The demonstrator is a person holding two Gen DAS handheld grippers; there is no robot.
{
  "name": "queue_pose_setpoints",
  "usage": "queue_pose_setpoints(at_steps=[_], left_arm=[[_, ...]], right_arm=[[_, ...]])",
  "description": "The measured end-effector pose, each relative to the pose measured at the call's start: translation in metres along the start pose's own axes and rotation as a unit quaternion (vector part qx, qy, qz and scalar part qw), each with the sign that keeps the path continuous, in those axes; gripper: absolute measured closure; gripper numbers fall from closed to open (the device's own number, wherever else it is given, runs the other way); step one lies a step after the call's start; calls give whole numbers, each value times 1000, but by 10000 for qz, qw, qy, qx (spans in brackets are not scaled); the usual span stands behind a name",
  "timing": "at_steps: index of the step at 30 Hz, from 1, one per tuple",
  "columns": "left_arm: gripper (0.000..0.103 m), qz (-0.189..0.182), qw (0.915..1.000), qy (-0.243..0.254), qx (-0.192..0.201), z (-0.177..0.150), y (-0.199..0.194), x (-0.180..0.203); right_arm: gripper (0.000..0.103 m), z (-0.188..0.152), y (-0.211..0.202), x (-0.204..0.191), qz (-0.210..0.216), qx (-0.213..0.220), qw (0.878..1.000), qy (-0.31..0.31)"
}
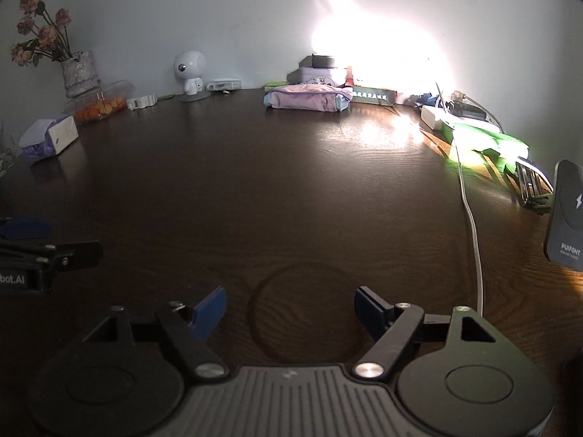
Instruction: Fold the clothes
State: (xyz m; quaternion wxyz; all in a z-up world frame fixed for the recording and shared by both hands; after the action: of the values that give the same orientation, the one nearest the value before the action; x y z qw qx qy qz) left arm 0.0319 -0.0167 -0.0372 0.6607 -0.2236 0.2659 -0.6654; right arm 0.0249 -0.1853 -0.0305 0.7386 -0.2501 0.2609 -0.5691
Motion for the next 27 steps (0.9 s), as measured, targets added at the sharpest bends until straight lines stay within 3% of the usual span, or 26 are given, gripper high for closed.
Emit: queue_pose_setpoints(at_steps=[9,27], left_arm=[[0,219,9997,-1,93,-18,1,-1],[0,303,9994,-20,155,-18,2,0]], right_arm=[[0,-14,-5,-5,-391,239,9988,190],[0,-19,-8,-10,-416,325,9984,202]])
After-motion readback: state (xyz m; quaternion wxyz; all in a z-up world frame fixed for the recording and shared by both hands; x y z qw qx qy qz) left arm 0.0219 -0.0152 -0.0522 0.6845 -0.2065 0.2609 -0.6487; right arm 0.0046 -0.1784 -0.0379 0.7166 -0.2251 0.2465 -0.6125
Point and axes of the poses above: each gripper's, at about its wrist camera, not at the fingertips, and y roughly the way its jaws point, x to its right, z to its top, the point moved 7 cm from there along y, roughly the way its jaws point, and after that the axes turned 6 degrees about z, right-handed, at the moved point
